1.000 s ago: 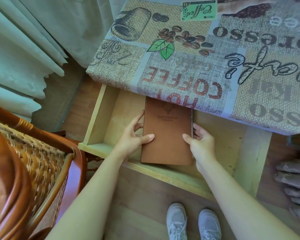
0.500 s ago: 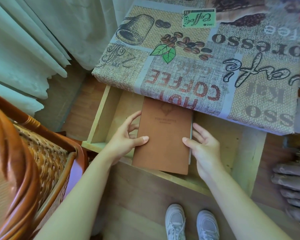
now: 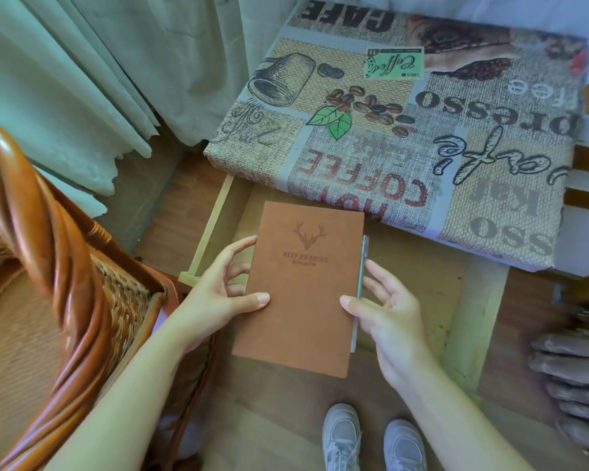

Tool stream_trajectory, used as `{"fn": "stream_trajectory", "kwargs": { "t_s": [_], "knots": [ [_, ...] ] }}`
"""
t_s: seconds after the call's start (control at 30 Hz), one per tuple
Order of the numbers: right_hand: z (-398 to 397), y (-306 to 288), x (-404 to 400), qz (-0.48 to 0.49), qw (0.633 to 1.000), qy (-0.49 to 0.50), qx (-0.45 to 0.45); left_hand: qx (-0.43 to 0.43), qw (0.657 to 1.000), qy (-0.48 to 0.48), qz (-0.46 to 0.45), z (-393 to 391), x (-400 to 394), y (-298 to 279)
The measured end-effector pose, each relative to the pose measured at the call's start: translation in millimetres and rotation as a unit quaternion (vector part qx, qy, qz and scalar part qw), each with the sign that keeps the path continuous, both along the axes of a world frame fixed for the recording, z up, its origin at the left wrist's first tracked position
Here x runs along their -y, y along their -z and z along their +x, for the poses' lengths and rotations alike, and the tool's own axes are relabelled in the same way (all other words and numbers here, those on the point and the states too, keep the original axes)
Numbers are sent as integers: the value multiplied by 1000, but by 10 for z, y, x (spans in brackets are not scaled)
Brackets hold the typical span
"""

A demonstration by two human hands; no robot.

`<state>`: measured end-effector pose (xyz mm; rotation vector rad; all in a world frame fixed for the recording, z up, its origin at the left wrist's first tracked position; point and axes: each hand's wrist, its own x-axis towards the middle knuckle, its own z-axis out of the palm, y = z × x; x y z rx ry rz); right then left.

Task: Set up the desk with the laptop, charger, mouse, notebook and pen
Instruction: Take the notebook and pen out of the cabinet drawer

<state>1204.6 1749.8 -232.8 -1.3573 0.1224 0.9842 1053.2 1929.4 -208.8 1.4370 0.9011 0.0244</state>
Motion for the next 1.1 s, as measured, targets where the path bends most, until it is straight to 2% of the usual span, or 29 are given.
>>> {"fn": "stream_trajectory", "kwargs": {
  "t_s": [0.27,0.6,0.83,0.9,0.97,1.0,1.1],
  "knots": [
    [265,-300,-75,23,998,-27,54,20,998,2,57,214,-35,-260],
    [1398,-563,-316,9,983,6,183,82,986,22,142,1552,-308,-238],
    [1865,-320,-445,-36,970,34,239,48,970,-33,237,2186,-431,-54],
    [1932,-275,-475,-52,965,37,254,20,950,-19,310,2278,-390,-22],
    [1957,-244,-495,-96,949,15,300,-25,893,49,448,2294,-340,30],
    [1943,-229,-494,-126,934,-5,335,-37,868,89,487,2266,-319,63],
    [1803,-166,-482,-172,882,-71,433,-59,837,235,491,2125,-289,151]
  ]
}}
